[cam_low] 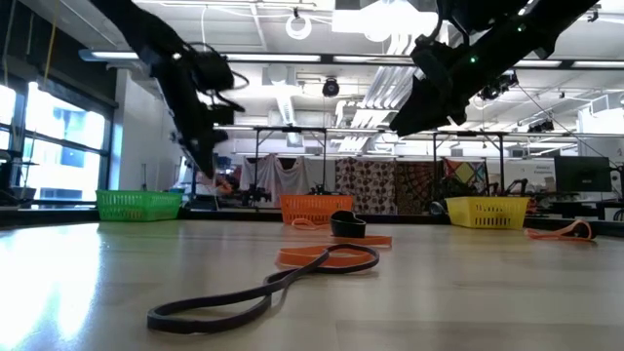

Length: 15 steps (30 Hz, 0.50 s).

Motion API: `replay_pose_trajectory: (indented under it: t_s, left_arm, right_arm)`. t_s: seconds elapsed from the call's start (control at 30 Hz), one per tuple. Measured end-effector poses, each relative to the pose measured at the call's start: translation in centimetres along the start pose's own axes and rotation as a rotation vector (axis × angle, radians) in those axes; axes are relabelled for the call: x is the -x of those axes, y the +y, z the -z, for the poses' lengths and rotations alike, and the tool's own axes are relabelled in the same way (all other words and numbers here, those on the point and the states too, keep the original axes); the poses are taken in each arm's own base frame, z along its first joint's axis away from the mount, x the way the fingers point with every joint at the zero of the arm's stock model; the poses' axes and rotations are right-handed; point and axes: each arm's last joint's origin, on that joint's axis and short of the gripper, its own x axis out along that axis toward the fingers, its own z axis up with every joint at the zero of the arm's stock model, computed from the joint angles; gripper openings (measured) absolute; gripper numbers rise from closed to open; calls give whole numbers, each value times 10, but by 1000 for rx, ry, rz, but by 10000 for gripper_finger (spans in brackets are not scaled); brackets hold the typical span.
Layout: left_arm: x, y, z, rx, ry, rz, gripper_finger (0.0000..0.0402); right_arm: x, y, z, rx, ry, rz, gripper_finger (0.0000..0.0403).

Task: Sort rubber bands into baskets
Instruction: Put the top left orange rubber band into the green bin

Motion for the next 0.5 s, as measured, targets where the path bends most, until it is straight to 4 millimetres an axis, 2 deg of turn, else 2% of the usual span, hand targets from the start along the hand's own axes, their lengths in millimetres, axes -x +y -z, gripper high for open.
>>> replay_pose_trajectory:
  t_s: [0.17, 0.27, 0.37, 0.5]
  left_arm:
    - [38, 15, 11, 156, 4, -139, 1]
    - [52, 25, 22, 249, 51, -177, 1]
    - [55, 33, 31, 293, 114, -207, 1]
    - [45, 45, 37, 322, 156, -244, 0]
  right_arm:
    - [0, 0, 0, -1, -2, 0, 162]
    - [0, 0, 0, -1, -2, 0, 162]
    - [0, 0, 0, -1, -3, 0, 162]
    - [0, 0, 0, -1, -3, 0, 162]
